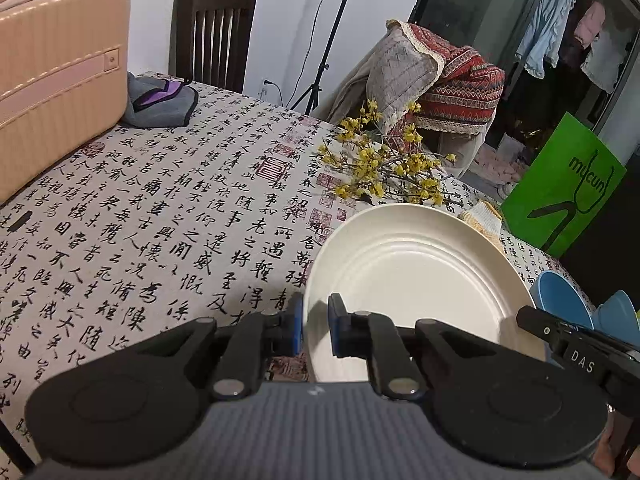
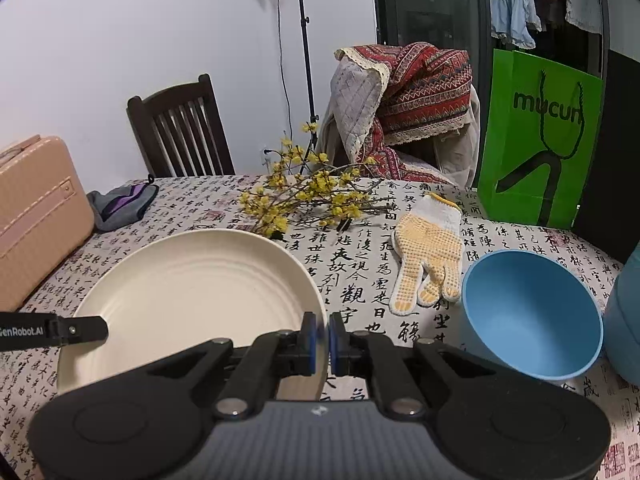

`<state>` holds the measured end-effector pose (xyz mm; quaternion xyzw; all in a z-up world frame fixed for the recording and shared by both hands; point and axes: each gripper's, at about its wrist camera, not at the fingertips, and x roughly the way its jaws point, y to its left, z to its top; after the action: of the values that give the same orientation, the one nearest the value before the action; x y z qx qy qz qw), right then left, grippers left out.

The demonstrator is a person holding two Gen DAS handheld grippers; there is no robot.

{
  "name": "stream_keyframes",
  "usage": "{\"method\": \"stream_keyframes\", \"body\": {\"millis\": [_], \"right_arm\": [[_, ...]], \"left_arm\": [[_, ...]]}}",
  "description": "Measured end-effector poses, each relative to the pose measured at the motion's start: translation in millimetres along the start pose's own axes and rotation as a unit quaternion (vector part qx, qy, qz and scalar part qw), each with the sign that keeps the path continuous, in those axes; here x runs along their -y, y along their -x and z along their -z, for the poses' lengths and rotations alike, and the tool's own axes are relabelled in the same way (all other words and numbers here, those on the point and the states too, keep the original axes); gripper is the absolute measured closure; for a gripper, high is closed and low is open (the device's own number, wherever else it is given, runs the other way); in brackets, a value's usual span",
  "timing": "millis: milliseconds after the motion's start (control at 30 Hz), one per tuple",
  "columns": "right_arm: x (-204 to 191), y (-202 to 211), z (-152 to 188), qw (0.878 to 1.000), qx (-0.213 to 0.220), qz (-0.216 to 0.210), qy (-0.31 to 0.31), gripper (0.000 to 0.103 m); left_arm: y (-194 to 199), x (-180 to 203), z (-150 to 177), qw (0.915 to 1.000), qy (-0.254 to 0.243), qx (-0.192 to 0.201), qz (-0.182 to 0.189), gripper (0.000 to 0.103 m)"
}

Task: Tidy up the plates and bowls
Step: 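Carry the held cream plate with both grippers toward the blue bowls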

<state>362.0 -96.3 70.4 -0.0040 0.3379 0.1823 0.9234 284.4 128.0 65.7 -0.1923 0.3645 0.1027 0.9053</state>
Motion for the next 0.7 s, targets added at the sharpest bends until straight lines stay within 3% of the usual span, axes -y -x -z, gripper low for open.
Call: {"method": "stream_keyframes", "body": {"millis": [700], "right_arm": [[-14,44,29,1.000,0.027,-0.002,-0.014,0.096]], "left_arm": [[40,-12,26,0.9996,-0.007,0.023,0.012,0.091]]}}
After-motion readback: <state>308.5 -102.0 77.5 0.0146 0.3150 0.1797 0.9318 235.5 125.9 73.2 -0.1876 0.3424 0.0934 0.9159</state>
